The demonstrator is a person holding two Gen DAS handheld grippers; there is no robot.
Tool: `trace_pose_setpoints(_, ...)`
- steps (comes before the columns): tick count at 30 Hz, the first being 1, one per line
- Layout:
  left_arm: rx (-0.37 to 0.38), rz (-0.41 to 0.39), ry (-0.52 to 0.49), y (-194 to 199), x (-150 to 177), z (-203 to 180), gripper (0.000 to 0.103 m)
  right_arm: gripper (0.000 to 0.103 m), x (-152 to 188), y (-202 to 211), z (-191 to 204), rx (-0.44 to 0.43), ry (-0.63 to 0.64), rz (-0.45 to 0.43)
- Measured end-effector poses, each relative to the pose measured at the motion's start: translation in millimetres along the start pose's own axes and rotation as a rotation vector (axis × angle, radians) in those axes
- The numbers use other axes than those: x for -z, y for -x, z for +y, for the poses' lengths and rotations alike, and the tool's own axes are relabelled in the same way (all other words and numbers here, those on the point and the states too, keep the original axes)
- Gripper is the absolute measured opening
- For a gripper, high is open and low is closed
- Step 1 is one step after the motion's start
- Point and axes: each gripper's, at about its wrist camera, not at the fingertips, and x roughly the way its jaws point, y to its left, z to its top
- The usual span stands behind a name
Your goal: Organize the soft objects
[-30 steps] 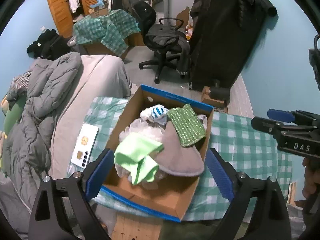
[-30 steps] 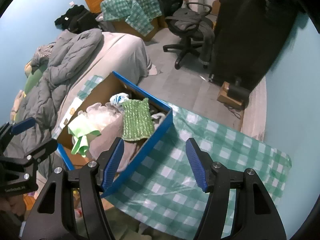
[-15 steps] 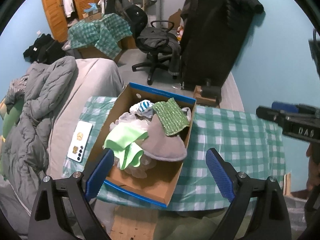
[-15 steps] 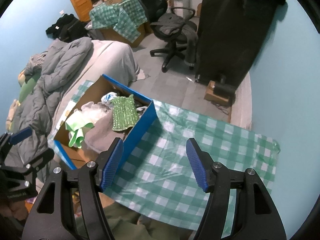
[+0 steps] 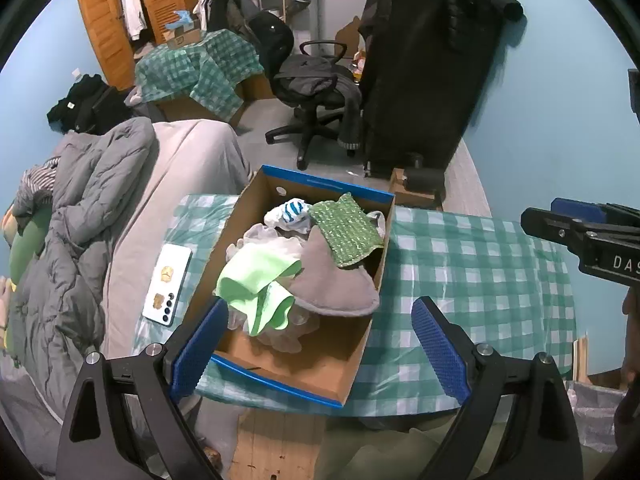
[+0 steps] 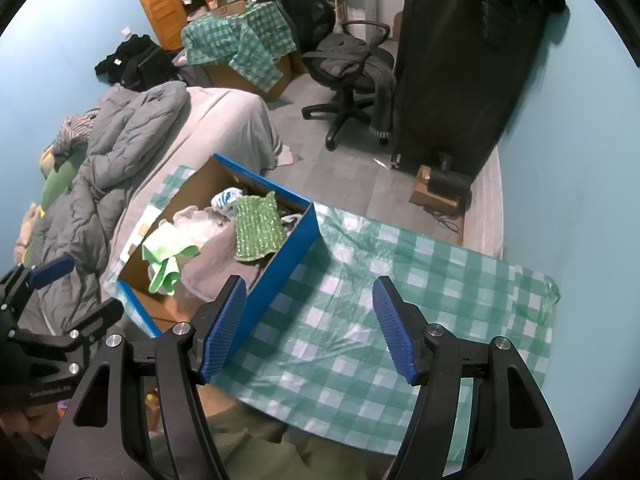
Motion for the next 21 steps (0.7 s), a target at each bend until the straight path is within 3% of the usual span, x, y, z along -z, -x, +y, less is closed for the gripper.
trace_pose_setpoints(21,-0.015,0.029,0.028,-5.8,0.3,6.7,0.094,0.065,-0.3,-0.6,0.8,-0.001,-0.002,0.002)
